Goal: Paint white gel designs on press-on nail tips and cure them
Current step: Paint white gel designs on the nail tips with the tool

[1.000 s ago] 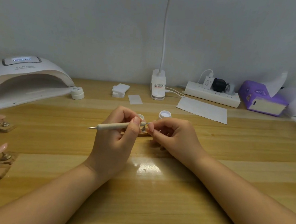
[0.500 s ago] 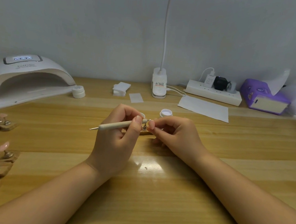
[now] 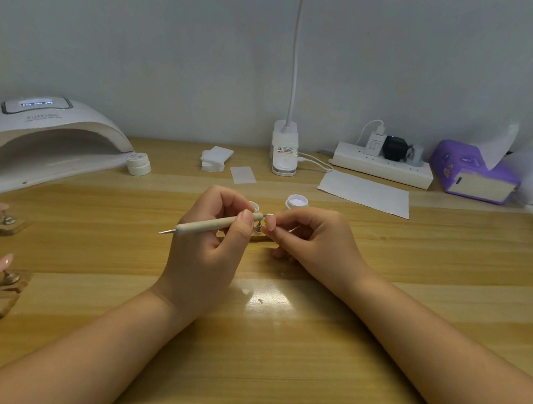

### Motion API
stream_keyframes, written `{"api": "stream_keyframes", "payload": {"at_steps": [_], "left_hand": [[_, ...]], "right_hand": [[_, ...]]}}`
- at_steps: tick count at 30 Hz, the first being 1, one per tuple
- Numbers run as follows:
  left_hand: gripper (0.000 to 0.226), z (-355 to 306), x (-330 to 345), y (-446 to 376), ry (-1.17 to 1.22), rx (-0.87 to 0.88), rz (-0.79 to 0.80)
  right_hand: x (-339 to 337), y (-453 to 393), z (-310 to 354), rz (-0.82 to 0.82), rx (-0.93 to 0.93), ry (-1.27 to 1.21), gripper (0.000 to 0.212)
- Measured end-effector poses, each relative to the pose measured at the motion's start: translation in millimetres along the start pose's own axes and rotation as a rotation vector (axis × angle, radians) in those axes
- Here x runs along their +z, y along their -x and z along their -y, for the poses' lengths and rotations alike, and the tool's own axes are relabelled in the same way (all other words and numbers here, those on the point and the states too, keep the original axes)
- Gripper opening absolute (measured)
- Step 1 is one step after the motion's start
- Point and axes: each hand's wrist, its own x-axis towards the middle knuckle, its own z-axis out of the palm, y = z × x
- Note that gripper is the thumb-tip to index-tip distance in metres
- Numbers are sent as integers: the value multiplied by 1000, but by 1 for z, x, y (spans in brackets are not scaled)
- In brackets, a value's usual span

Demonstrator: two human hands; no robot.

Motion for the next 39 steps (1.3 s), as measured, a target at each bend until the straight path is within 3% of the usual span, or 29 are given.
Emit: {"api": "stream_keyframes", "payload": {"at_steps": [39], "left_hand": [[6, 2, 0, -1, 4, -24, 25]], "right_hand": [[1, 1, -1, 0, -29, 14, 7]]}}
